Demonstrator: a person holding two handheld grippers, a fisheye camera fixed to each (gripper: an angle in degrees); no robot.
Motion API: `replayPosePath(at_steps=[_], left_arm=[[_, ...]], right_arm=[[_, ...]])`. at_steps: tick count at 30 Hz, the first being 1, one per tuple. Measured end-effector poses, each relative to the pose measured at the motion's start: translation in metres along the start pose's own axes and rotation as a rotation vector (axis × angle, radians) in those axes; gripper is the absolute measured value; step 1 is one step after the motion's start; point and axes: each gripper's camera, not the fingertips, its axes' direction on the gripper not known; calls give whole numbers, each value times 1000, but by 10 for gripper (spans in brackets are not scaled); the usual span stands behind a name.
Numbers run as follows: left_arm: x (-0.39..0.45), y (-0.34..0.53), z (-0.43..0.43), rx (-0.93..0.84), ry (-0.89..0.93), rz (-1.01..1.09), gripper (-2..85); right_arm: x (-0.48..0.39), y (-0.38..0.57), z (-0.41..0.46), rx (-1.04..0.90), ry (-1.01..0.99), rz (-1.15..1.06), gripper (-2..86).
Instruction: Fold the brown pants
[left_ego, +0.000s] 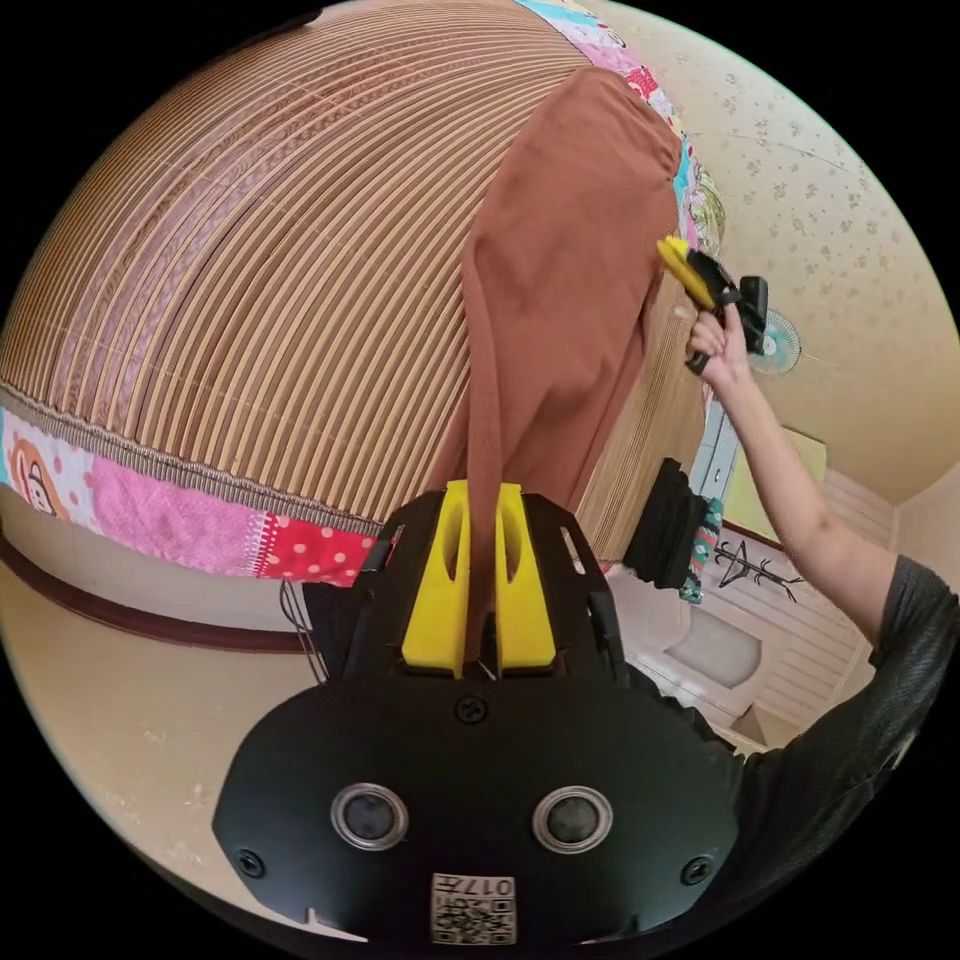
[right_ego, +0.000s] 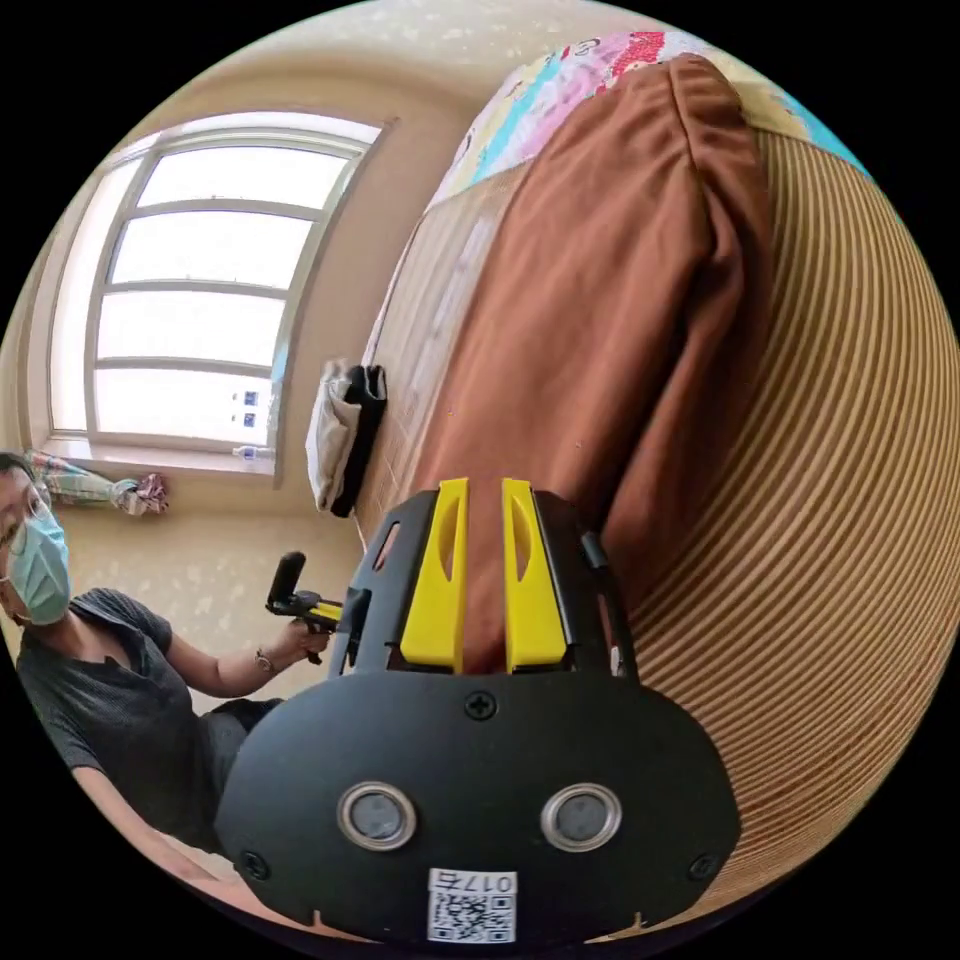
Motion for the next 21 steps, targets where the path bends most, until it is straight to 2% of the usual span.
replayPosePath(at_steps=[2,3,6,8,13,17,21], left_arm=[[7,1,2,-31,7,10,36],[9,1,2,-41,5,15,36],[22,2,3,-88,-29,50,36],[35,3,4,-114,-66,76,36],[52,15,4,-124,-90,96,34],[62,27,1,-115,-95,112,32],[72,39,-3,-110,-82,148,29]], right_arm=[[16,56,10,44,-35,102,64],[31,80,7,129,-107,193,69],[64,96,-8,380,-275,328,80],[67,76,-18,481,-259,337,86],[35,-34,-54,601,24,262,113],[5,-126,-55,566,322,288,121],[-19,-177,-44,500,440,255,120]])
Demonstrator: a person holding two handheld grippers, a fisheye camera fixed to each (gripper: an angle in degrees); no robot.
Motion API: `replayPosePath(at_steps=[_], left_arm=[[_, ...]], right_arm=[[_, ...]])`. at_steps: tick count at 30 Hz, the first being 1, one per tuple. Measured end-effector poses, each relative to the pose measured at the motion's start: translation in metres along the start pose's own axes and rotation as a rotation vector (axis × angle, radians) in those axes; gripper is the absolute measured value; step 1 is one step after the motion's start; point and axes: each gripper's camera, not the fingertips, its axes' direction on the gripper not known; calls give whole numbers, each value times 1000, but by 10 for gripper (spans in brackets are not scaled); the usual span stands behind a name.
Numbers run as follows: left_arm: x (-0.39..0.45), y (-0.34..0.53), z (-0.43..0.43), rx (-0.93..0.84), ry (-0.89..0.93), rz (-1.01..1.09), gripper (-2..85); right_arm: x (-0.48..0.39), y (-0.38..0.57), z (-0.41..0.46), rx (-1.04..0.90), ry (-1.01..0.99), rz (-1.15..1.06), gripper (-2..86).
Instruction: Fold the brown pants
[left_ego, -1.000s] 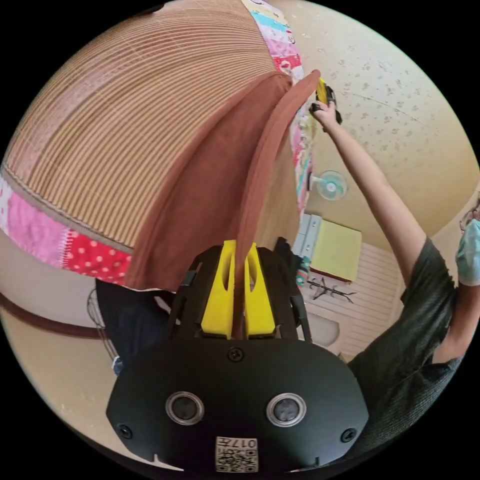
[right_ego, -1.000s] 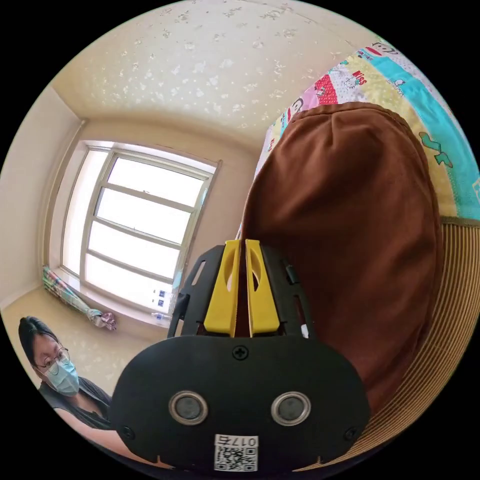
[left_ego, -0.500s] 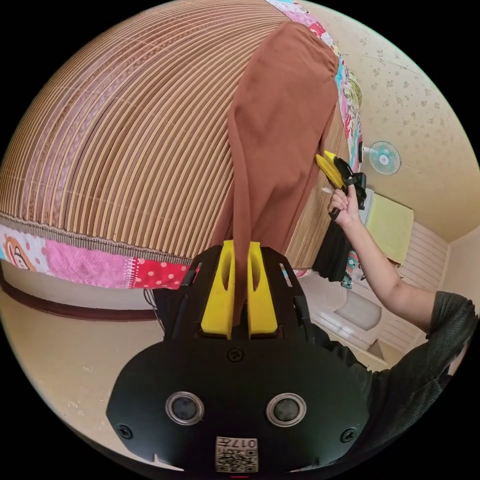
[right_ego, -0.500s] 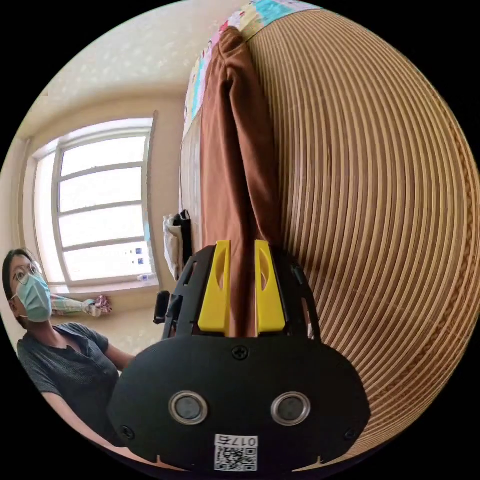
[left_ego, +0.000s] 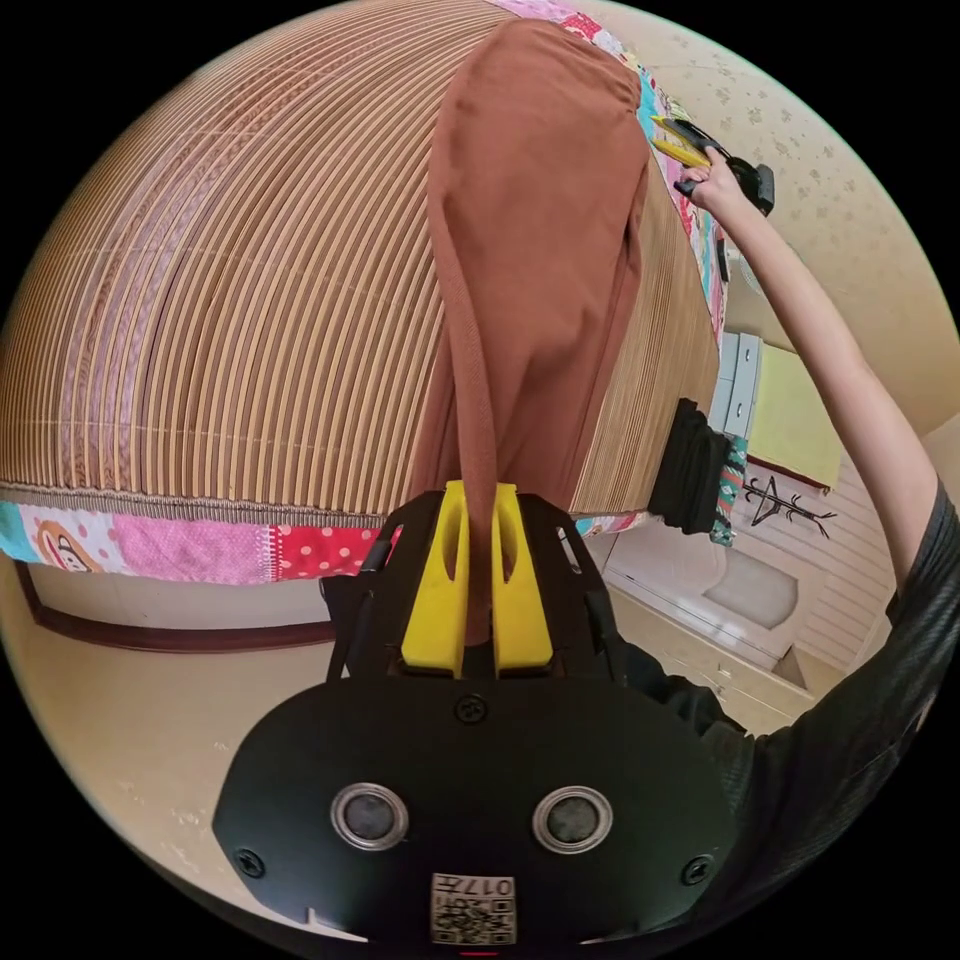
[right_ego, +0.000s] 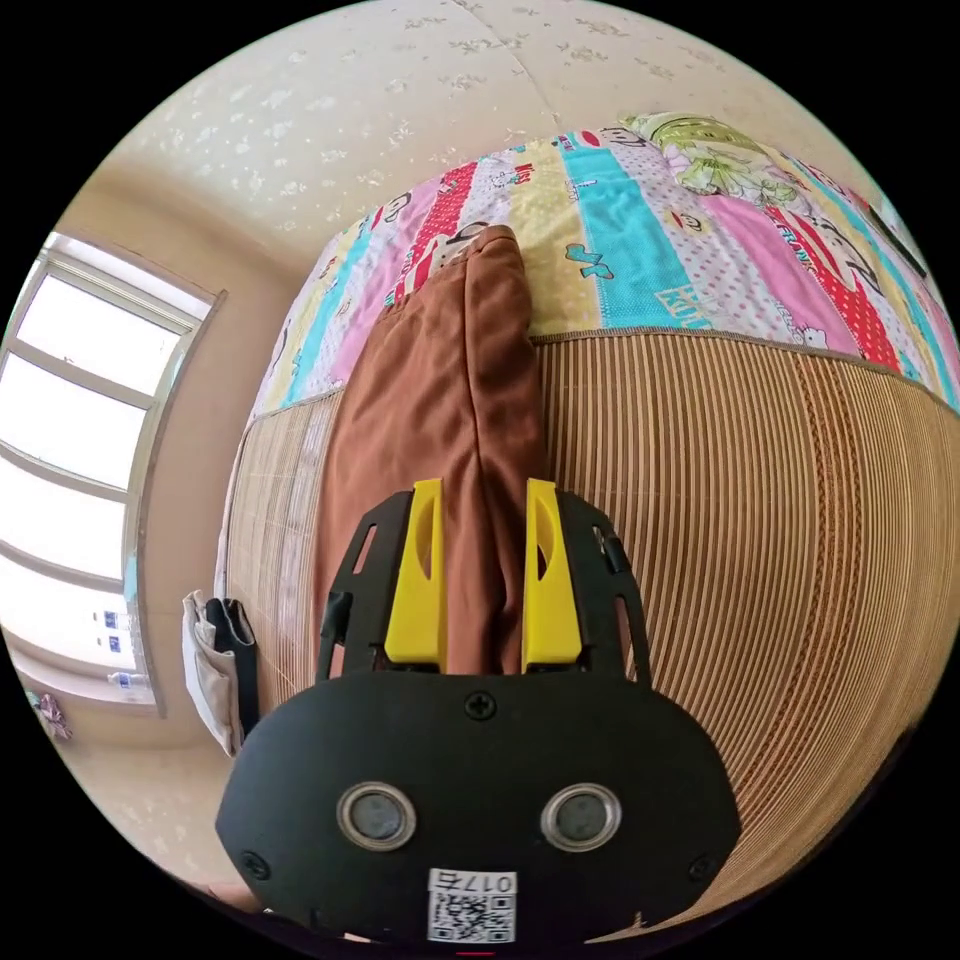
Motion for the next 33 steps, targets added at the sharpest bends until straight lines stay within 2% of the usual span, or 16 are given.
replayPosePath(at_steps=[6,13,17,21,29,33], left_arm=[[8,18,-10,18,76,47,21],[9,31,-22,15,149,54,17],[9,36,-28,7,169,46,14],[8,39,-35,5,184,32,12],[13,44,-56,-29,188,45,9],[12,42,-67,-52,226,42,8]], right_arm=[[-40,-15,13,-32,61,-127,115],[-55,-31,41,-109,100,-142,111],[-62,-68,50,-95,126,-111,107],[-72,-118,66,-105,239,-102,116],[-69,-194,85,-74,277,-64,119],[-57,-211,109,-163,286,-105,96]])
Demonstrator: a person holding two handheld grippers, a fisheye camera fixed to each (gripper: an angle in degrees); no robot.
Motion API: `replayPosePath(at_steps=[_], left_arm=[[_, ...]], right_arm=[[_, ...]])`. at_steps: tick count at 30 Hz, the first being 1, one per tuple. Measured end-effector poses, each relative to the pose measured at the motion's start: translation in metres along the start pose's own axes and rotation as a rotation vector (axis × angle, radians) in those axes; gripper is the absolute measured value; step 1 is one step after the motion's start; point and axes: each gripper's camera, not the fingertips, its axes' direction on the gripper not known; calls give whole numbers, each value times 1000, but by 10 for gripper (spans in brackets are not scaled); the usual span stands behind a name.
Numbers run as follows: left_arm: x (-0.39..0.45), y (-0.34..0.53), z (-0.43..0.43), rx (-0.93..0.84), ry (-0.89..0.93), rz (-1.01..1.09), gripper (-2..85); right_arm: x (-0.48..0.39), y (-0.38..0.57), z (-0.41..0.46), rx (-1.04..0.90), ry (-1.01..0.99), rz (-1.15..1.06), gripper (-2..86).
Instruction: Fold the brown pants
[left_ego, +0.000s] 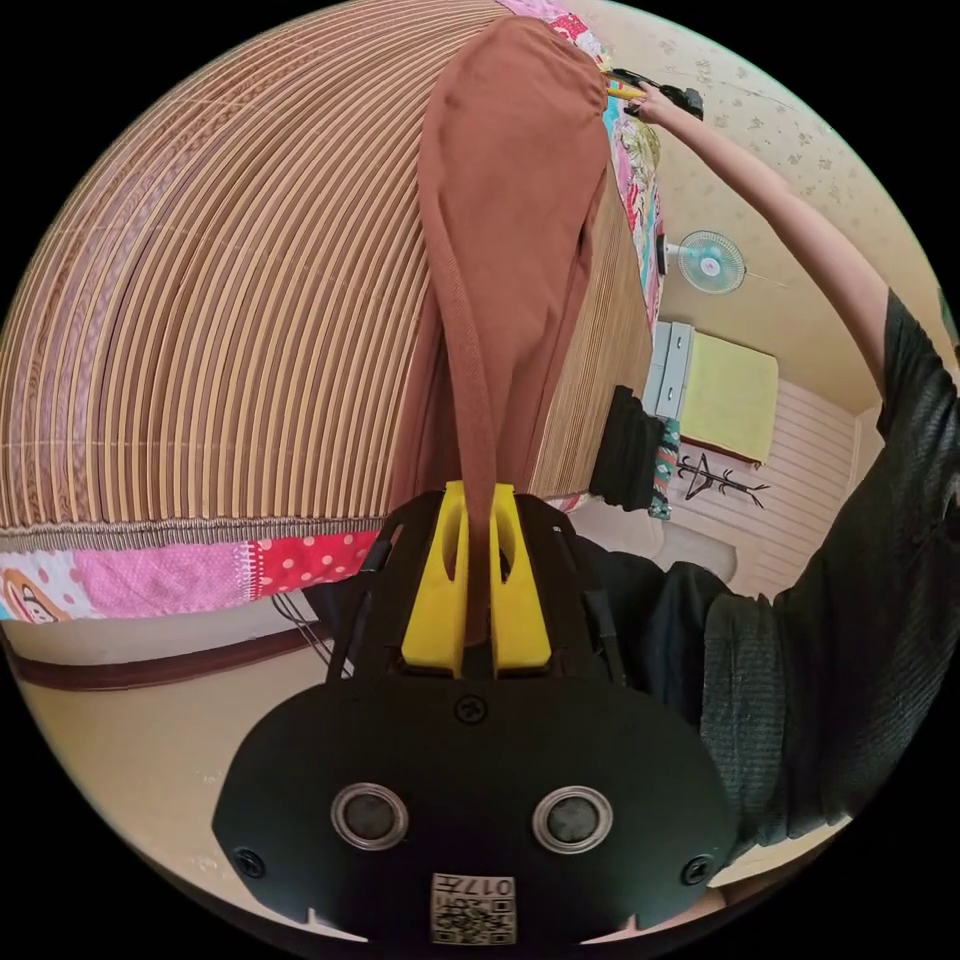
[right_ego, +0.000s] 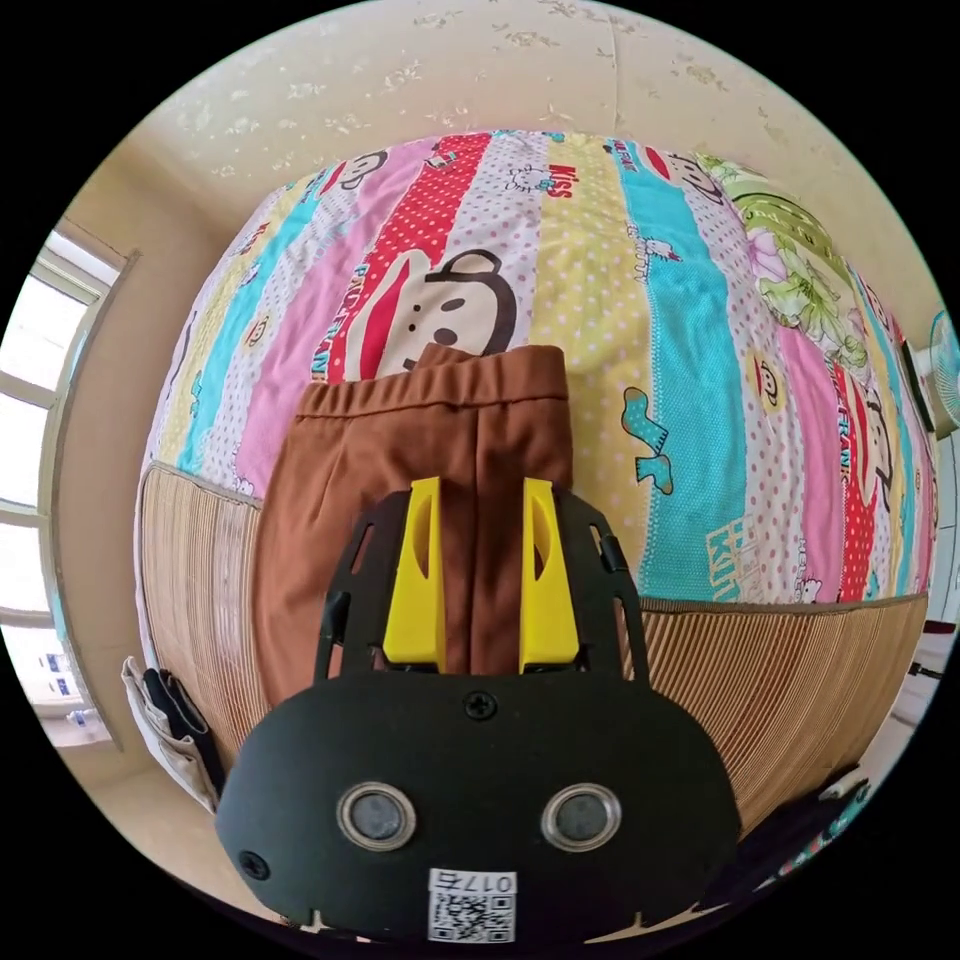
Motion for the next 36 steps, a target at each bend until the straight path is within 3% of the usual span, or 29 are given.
replayPosePath(at_steps=[4,9,11,13,18,20,24,28,31,33,35,36], left_arm=[[17,0,-14,-32,30,57,4],[36,5,-45,-15,244,201,0],[27,2,-60,22,378,211,-1],[10,-1,-65,46,398,138,-3],[-29,-7,-73,120,346,-63,-2],[-31,-11,-79,129,334,-88,-1],[-19,-15,-85,116,324,-70,-1],[-6,-16,-88,110,366,-42,0],[6,-15,-91,115,370,-11,-1],[17,-15,-93,117,355,13,-2],[34,-13,-97,109,323,50,-4],[38,-12,-99,105,317,51,-4]], right_arm=[[-13,-10,-21,-19,47,-202,42],[92,20,-110,192,-429,-258,26],[156,32,-108,257,-555,-145,27],[216,41,-81,272,-607,33,29],[276,60,-22,301,-402,474,53],[258,63,-33,362,-290,523,68],[135,25,-61,363,-116,170,112],[47,-20,-50,292,-272,14,145],[-1,-61,-10,204,-188,19,165],[-14,-85,31,82,-110,62,156],[-14,-95,40,15,-52,31,38],[-8,-99,27,14,-42,-12,34]])
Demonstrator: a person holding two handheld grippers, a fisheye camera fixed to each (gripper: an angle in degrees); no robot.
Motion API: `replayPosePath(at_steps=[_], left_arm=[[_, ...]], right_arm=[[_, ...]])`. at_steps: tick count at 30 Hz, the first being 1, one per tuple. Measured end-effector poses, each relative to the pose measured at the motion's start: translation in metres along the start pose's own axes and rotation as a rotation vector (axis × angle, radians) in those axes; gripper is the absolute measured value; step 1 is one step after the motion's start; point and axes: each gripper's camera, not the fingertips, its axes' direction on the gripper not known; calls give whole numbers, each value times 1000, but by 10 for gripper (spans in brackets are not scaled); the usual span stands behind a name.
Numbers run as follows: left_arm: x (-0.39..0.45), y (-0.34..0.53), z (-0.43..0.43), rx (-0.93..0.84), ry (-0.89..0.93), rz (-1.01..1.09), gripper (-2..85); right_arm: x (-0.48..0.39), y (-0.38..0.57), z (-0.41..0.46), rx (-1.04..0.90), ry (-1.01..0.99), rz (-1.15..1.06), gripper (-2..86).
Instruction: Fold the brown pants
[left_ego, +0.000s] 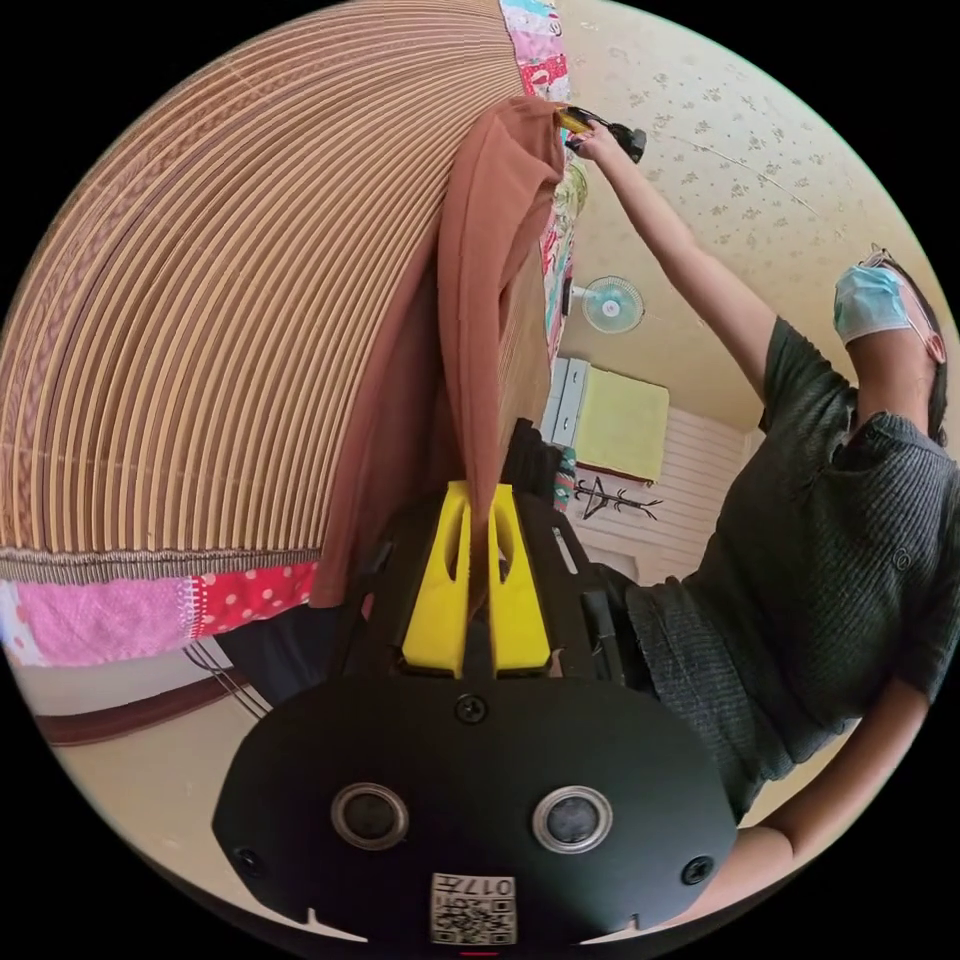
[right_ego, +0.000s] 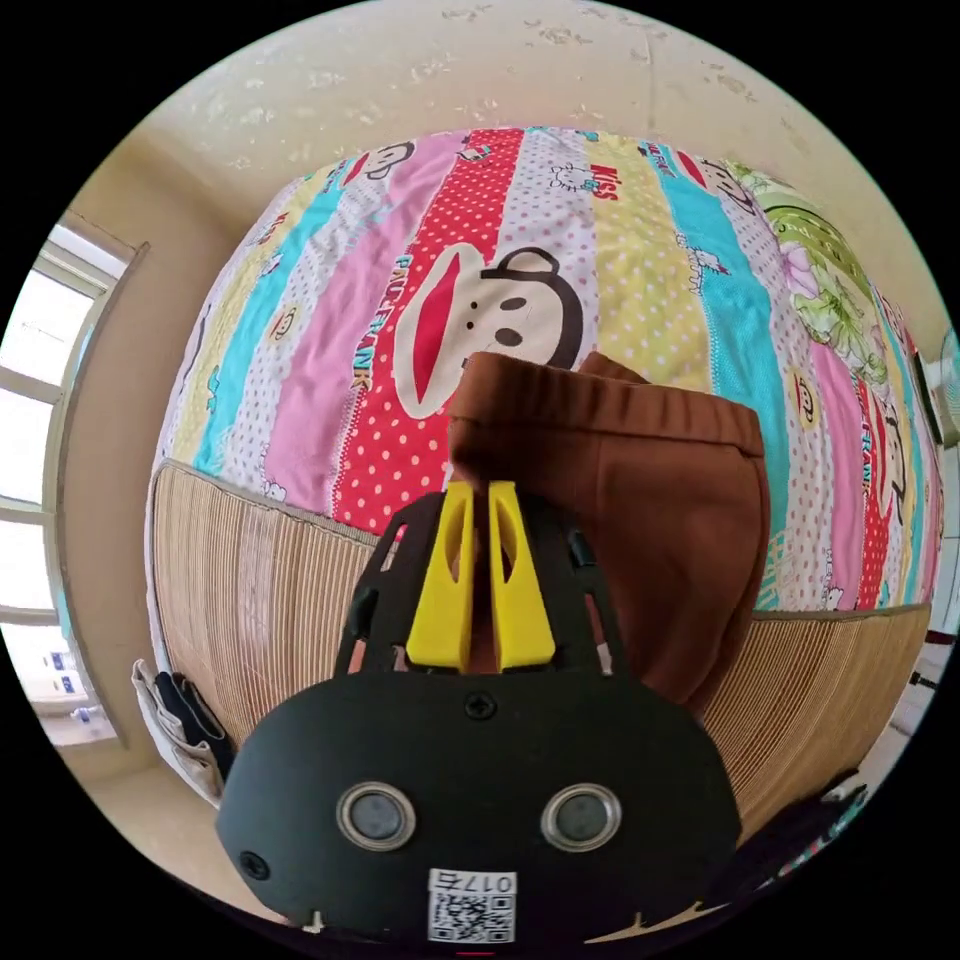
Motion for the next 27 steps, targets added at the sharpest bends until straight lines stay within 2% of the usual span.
replayPosePath(at_steps=[4,6,9,11,13,15,16,18,20,21,24,27], left_arm=[[38,3,9,-15,48,36,-7],[51,2,21,-48,143,77,-7],[57,-1,45,-142,343,105,-7],[47,-3,52,-146,422,74,-6],[29,-8,46,-66,527,31,-4],[2,-14,39,22,564,-46,-1],[-18,-17,33,77,517,-109,2],[-46,-23,27,79,332,-194,9],[-67,-34,29,-3,4,-234,28],[-70,-37,31,-27,-50,-233,31],[-69,-48,45,-84,-139,-185,37],[-60,-48,59,-98,-204,-131,38]], right_arm=[[46,32,-105,194,-8,-44,25],[88,76,-188,404,25,58,24],[126,93,-250,585,32,207,25],[128,73,-246,643,95,208,27],[112,37,-210,636,170,177,30],[83,-31,-117,472,286,57,39],[80,-46,-89,406,308,36,43],[89,-79,4,113,243,91,70],[90,-60,19,179,161,126,78],[86,-39,21,228,95,87,76],[81,36,20,186,-83,-79,80],[94,137,-7,184,-61,-211,78]])
